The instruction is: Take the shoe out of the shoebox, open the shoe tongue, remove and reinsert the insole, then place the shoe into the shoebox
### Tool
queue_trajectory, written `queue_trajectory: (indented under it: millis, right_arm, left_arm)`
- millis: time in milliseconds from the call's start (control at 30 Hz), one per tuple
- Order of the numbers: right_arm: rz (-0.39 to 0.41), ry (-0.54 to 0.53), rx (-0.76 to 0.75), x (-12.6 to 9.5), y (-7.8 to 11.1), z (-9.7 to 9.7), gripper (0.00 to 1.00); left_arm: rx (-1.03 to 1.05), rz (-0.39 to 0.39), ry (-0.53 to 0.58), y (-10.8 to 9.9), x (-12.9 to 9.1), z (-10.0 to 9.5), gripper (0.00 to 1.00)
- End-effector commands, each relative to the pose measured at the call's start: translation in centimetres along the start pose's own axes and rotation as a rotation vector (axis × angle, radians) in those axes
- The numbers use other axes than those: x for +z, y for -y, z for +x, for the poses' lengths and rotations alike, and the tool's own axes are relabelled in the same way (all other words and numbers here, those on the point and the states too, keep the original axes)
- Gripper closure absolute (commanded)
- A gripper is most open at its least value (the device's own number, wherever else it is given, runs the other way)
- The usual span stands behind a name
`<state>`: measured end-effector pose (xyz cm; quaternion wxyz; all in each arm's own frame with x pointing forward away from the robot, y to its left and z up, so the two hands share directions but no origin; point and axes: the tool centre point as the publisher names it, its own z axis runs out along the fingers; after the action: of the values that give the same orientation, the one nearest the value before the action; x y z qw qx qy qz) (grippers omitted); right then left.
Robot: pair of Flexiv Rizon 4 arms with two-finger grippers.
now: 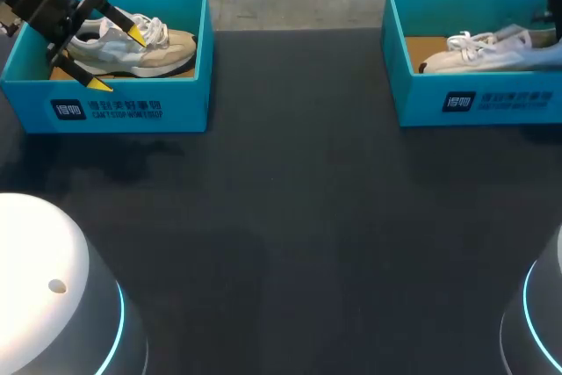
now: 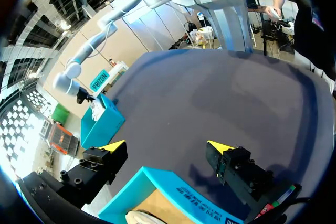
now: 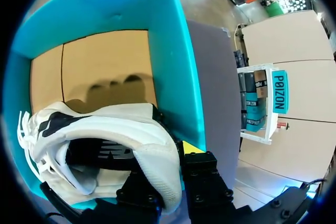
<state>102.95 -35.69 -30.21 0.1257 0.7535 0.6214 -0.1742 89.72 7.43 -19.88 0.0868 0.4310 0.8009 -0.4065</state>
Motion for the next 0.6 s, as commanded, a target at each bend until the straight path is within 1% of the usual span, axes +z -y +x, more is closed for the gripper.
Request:
queue_trajectory:
  millis: [33, 133, 300, 600]
  right_arm:
    - [-0.024, -0.008, 0.000, 0.1, 0.8, 0.0, 1.00]
    - [-0.025, -0.005, -0.007, 0.6, 0.9, 0.1, 1.00]
    - [-0.027, 0.005, -0.022, 0.8, 1.2, 0.6, 1.00]
    - [-0.013, 0.003, -0.020, 1.5, 1.7, 0.8, 1.00]
  left_arm:
    - [0.000, -0.001, -0.003, 0.0, 0.0, 0.0, 0.00]
    - [0.000, -0.001, -0.003, 0.0, 0.0, 0.0, 0.00]
    - [0.000, -0.001, -0.003, 0.0, 0.0, 0.0, 0.00]
    - [0.000, -0.001, -0.003, 0.0, 0.0, 0.0, 0.00]
